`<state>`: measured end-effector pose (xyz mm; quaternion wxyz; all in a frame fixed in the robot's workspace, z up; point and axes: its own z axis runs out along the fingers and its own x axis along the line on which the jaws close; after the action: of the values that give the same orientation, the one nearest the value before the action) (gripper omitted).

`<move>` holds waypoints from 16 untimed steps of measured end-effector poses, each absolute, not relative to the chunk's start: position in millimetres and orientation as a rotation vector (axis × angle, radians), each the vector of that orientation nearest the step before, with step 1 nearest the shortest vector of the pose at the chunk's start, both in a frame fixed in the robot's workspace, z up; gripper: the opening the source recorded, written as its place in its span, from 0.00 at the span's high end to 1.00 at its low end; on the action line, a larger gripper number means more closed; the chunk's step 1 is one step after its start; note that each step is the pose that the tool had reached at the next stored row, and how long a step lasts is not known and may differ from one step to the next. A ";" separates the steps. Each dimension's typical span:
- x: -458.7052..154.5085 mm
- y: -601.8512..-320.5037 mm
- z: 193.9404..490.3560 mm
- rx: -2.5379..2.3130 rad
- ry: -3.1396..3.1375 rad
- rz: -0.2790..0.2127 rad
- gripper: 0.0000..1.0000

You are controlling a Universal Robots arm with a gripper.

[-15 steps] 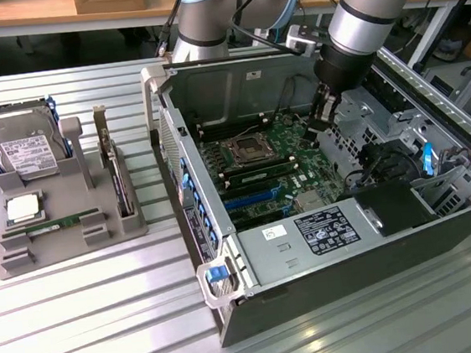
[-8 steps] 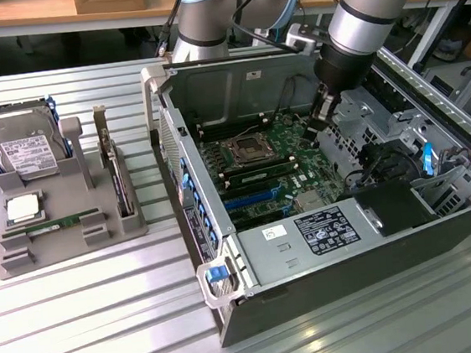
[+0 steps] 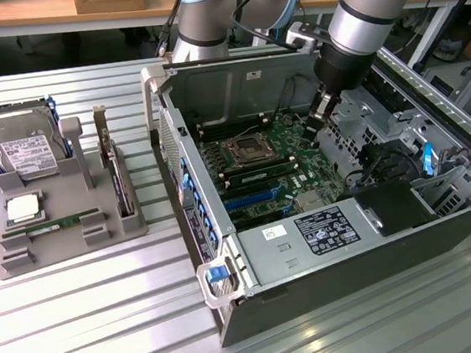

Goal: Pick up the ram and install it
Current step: 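Press down the ram until it locks into place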

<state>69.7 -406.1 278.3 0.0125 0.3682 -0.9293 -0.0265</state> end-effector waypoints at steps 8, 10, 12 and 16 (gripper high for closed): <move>69.7 -406.1 278.3 1.038 -2.939 -0.084 0.89; 69.7 -406.1 278.3 0.997 -2.954 -0.085 0.89; 69.7 -406.1 278.3 0.962 -2.967 -0.085 0.89; 69.7 -406.1 278.2 0.882 -2.993 -0.086 0.89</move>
<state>69.7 -406.1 278.2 0.0101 0.2826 -0.9588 -0.0276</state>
